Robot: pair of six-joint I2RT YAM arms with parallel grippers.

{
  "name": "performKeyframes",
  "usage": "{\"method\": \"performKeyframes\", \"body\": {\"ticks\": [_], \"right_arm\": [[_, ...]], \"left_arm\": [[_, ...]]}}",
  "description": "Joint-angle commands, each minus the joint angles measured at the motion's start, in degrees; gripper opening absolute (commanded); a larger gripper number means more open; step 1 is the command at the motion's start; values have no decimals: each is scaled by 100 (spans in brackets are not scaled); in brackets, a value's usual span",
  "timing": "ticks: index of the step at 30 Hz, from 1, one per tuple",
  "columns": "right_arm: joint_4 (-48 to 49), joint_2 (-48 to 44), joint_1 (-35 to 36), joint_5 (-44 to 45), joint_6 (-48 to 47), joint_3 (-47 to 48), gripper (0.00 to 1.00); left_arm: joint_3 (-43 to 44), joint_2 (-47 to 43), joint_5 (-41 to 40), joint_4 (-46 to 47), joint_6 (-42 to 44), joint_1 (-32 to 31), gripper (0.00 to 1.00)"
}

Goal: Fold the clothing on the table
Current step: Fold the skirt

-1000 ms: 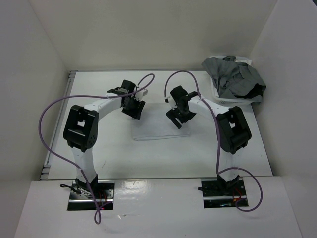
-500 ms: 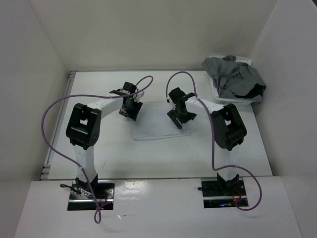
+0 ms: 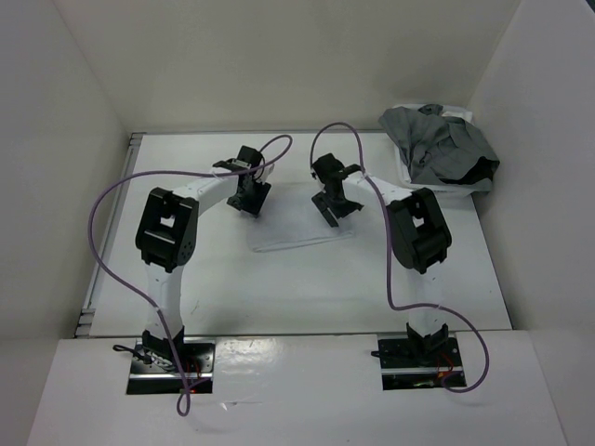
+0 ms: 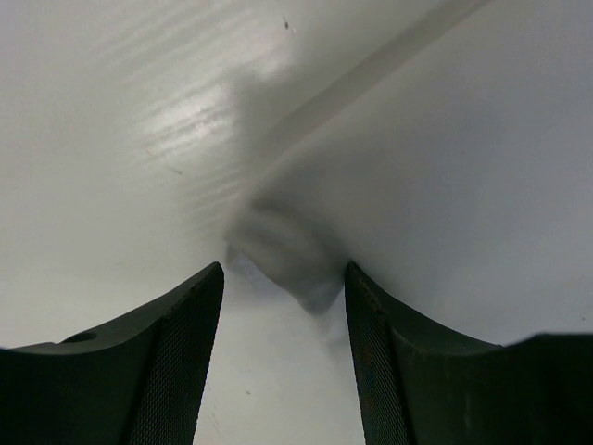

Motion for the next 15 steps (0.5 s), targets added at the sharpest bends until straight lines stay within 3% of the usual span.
{"method": "performKeyframes", "body": {"ticks": [1,7,15], "right_arm": [[459,281,-127,194,28,384,84],[512,343,-320,143,-87,605,84],[380,-1124,-487,-306,-508,8,85]], "left_arm": [[359,351,-162,-29,-195,-27,63],[755,493,-215,-292,-196,-27,63],[125,-894,803,-363,1067,535,76]]}}
